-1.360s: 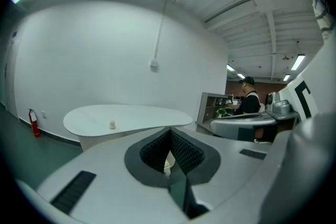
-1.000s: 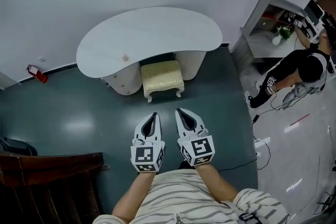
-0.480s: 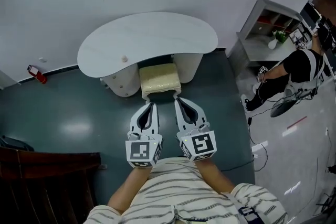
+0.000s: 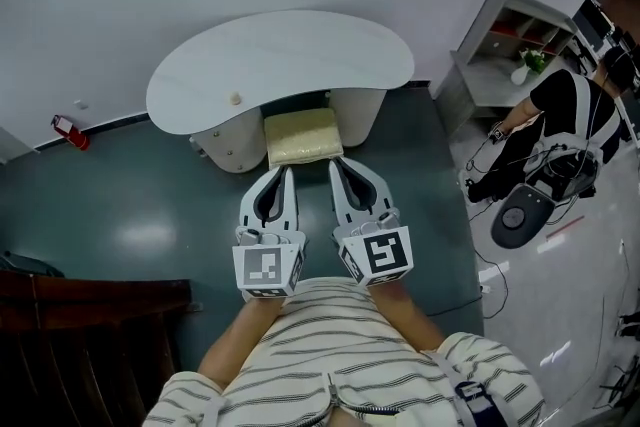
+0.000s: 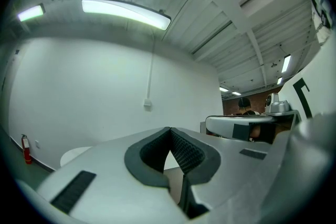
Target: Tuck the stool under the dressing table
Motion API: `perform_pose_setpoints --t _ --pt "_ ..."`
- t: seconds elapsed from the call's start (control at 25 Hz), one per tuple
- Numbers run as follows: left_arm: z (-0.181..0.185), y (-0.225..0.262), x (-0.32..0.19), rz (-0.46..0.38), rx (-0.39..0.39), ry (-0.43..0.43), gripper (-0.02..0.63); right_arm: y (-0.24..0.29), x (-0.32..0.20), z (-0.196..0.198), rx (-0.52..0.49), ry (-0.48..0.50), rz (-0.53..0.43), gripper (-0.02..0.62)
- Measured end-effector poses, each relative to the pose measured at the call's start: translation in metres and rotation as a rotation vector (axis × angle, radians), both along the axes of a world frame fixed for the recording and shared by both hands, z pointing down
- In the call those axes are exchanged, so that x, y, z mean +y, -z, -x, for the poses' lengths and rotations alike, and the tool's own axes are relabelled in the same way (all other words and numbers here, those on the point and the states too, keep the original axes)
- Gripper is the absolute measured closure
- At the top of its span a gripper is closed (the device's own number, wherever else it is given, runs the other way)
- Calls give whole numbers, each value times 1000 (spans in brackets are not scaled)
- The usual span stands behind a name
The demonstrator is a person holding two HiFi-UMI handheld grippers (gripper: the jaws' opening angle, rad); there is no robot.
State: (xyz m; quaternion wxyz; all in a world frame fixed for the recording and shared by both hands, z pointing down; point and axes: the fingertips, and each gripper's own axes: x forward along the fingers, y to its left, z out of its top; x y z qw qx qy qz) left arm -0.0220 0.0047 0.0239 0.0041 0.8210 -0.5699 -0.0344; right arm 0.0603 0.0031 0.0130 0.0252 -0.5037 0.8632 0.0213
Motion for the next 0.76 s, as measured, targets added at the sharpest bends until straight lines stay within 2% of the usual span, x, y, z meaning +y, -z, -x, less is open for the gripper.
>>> perform_pose_setpoints --t 0.4,0.76 --pt "-4 4 4 0 13 -23 600 -2 6 -5 -13 -13 6 583" --pt "2 -2 0 7 20 -7 600 -8 5 -6 -11 -17 5 583"
